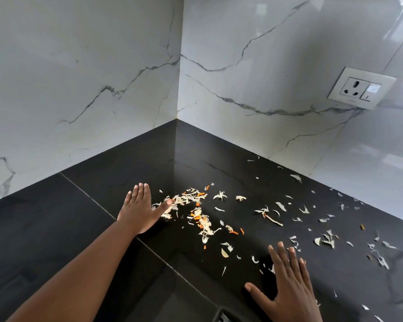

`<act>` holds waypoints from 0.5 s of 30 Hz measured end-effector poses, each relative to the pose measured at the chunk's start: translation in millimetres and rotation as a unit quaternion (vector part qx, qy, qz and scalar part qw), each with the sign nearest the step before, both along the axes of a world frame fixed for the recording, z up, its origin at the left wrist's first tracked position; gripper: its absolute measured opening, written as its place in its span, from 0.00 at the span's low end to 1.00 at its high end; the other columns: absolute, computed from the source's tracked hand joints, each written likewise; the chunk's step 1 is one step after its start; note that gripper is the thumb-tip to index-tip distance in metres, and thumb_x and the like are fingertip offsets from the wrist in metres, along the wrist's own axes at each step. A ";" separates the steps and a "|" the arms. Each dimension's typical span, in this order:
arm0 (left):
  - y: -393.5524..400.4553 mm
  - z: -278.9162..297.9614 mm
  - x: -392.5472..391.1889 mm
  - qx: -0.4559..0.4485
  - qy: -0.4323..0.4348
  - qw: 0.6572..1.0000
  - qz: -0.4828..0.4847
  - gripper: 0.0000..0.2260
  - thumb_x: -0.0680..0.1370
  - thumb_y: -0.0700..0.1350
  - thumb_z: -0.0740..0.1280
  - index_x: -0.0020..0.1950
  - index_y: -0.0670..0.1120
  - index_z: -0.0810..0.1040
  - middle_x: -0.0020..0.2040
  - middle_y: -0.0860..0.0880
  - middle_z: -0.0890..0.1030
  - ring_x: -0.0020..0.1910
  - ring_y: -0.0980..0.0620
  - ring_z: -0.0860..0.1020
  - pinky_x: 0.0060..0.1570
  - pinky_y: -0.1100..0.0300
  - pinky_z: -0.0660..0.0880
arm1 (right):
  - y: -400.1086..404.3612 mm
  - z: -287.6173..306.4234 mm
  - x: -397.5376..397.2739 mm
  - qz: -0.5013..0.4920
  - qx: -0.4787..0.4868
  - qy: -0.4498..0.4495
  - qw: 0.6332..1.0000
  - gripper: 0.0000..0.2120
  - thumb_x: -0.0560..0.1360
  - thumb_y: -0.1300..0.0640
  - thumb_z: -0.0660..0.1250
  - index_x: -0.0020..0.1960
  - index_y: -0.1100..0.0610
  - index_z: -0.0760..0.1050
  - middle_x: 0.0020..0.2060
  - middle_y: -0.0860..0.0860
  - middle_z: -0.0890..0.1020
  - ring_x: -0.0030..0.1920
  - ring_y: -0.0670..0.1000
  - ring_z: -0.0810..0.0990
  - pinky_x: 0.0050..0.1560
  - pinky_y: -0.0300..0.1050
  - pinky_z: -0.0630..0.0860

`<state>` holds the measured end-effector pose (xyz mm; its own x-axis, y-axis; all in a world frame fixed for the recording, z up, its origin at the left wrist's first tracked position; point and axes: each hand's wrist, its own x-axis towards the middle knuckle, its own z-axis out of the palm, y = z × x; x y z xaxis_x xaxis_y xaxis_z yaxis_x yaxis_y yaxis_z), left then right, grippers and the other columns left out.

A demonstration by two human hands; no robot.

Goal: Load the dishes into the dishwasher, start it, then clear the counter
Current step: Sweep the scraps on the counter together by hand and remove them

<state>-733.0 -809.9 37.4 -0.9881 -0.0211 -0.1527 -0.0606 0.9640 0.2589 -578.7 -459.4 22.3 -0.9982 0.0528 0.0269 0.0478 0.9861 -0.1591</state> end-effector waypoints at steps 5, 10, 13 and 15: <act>12.2 -2.5 -17.0 -0.041 0.007 0.998 -0.050 0.58 0.61 0.80 0.30 0.77 0.39 0.36 0.78 0.42 0.38 0.77 0.46 0.36 0.75 0.51 0.38 | 1.3 2.4 -4.5 0.029 -0.017 -0.016 0.999 0.48 0.65 0.20 0.54 0.74 0.51 0.63 0.75 0.51 0.62 0.77 0.49 0.44 0.74 0.40 0.38; 11.5 -5.4 -19.0 -0.058 -0.002 0.989 -0.137 0.62 0.56 0.83 0.30 0.77 0.40 0.34 0.78 0.43 0.36 0.73 0.51 0.32 0.72 0.55 0.35 | -0.2 7.5 -5.2 0.022 -0.043 -0.050 0.998 0.50 0.64 0.18 0.51 0.76 0.48 0.59 0.77 0.49 0.55 0.76 0.47 0.38 0.73 0.40 0.34; 14.9 -1.6 -18.5 -0.062 -0.004 0.986 -0.152 0.59 0.59 0.82 0.37 0.77 0.40 0.34 0.78 0.43 0.36 0.72 0.53 0.31 0.71 0.57 0.34 | -1.2 13.4 -6.7 0.036 -0.011 -0.027 0.999 0.54 0.56 0.15 0.39 0.75 0.41 0.37 0.73 0.41 0.31 0.68 0.42 0.20 0.66 0.38 0.20; 23.8 0.8 -14.6 -0.054 -0.007 0.983 -0.176 0.58 0.60 0.81 0.40 0.77 0.41 0.34 0.77 0.44 0.35 0.73 0.52 0.32 0.72 0.57 0.34 | -1.6 15.2 -6.7 0.035 -0.012 -0.030 0.999 0.54 0.54 0.15 0.37 0.74 0.40 0.35 0.72 0.40 0.29 0.66 0.41 0.18 0.64 0.38 0.19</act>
<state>-747.6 -786.1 38.3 -0.9347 0.3049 -0.1827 0.2789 0.9478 0.1545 -585.4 -461.0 37.5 -0.9993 -0.0166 -0.0339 -0.0102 0.9833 -0.1815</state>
